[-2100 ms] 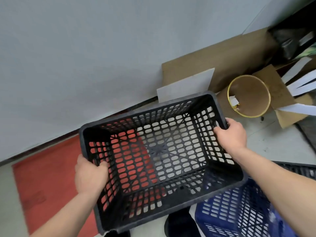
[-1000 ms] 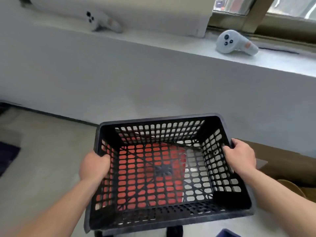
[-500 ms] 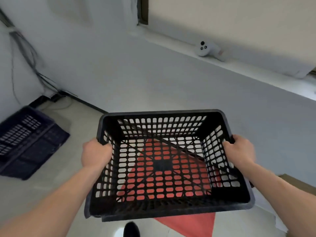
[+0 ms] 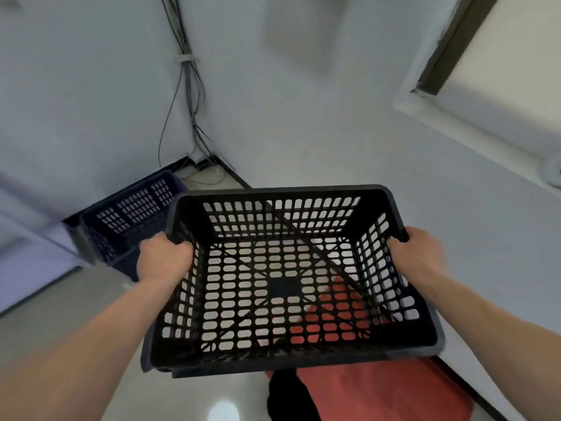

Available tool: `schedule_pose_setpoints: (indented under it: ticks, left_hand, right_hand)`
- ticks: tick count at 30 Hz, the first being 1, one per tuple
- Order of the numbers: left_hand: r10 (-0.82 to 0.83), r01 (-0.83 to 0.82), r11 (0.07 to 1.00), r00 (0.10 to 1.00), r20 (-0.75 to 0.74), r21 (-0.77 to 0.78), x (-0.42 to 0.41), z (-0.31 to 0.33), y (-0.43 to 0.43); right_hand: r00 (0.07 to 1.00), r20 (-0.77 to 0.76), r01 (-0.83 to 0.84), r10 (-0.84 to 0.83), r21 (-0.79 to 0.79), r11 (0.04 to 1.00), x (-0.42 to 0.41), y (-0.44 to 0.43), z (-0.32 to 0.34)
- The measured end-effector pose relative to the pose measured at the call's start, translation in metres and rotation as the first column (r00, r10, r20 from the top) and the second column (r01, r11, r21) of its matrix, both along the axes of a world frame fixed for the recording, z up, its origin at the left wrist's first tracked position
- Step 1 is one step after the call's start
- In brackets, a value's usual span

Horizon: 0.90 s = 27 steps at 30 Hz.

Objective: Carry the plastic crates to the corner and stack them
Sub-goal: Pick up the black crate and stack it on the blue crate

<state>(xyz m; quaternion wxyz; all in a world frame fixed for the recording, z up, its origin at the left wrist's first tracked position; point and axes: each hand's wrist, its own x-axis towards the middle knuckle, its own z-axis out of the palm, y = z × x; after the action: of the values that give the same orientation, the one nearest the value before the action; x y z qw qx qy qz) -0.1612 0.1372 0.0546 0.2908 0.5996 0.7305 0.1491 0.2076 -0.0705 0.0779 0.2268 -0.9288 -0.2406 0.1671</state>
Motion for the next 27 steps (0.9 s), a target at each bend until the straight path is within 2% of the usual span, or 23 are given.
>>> schedule_pose_setpoints:
  ticks: [8,15,23,27]
  left_hand:
    - [0.203,-0.203,0.978,0.979,0.011,0.053,-0.061,0.02,0.105]
    - [0.366,-0.367,0.928,0.93,0.02,0.059,-0.129,0.017,0.192]
    - [0.423,-0.424,0.906,0.904,0.06,0.012,-0.212,-0.006,0.314]
    - [0.419,-0.419,0.908,0.907,0.029,0.0,-0.249,-0.015,0.37]
  right_hand:
    - [0.978,-0.002,-0.21,0.21,0.014,0.978,-0.026,0.19,0.0]
    - [0.913,0.057,-0.405,0.404,0.005,0.914,-0.075,0.346,0.015]
    - [0.89,0.127,-0.446,0.439,0.031,0.895,-0.155,0.505,0.003]
    - [0.89,0.108,-0.45,0.443,0.045,0.892,-0.193,0.564,-0.014]
